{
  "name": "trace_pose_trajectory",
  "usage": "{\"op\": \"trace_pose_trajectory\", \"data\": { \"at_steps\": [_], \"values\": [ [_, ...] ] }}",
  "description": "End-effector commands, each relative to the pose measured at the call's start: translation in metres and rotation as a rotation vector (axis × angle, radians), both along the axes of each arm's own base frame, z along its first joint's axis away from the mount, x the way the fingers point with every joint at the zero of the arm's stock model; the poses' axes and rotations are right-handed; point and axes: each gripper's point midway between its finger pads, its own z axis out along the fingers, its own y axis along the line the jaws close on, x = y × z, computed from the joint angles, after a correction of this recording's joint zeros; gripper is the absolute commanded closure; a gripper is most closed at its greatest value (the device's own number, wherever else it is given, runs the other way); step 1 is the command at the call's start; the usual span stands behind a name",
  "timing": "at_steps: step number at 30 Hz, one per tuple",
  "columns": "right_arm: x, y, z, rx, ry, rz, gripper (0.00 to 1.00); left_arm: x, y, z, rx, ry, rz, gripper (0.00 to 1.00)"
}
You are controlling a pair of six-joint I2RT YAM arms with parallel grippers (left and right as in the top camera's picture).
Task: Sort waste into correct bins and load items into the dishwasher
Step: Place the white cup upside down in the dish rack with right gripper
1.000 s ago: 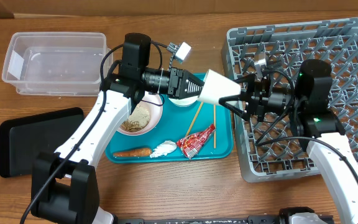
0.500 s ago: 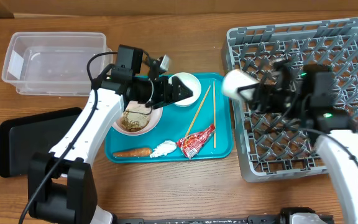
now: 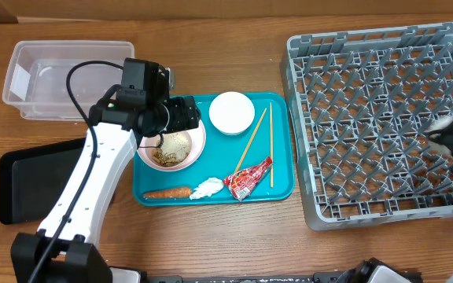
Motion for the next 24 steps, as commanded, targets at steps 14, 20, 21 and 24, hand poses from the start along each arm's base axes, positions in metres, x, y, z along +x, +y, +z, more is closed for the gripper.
{"op": "trace_pose_trajectory", "data": {
  "at_steps": [14, 20, 21, 24],
  "values": [
    [-0.005, -0.046, -0.073, 0.104, 0.217, -0.117, 0.3, -0.002, 0.009, 0.006, 0.059, -0.019, 0.003, 0.15],
    [0.01, -0.031, -0.07, 0.194, 0.138, -0.073, 0.03, -0.001, 0.009, 0.007, 0.058, -0.025, 0.002, 0.11],
    [0.016, -0.026, -0.066, 0.219, 0.111, -0.05, 0.03, 0.0, 0.008, 0.007, 0.057, -0.029, 0.002, 0.11],
    [0.037, -0.007, -0.046, 0.308, -0.014, 0.039, 0.04, 0.002, 0.007, 0.009, 0.055, -0.042, 0.0, 0.11]
  ]
}}
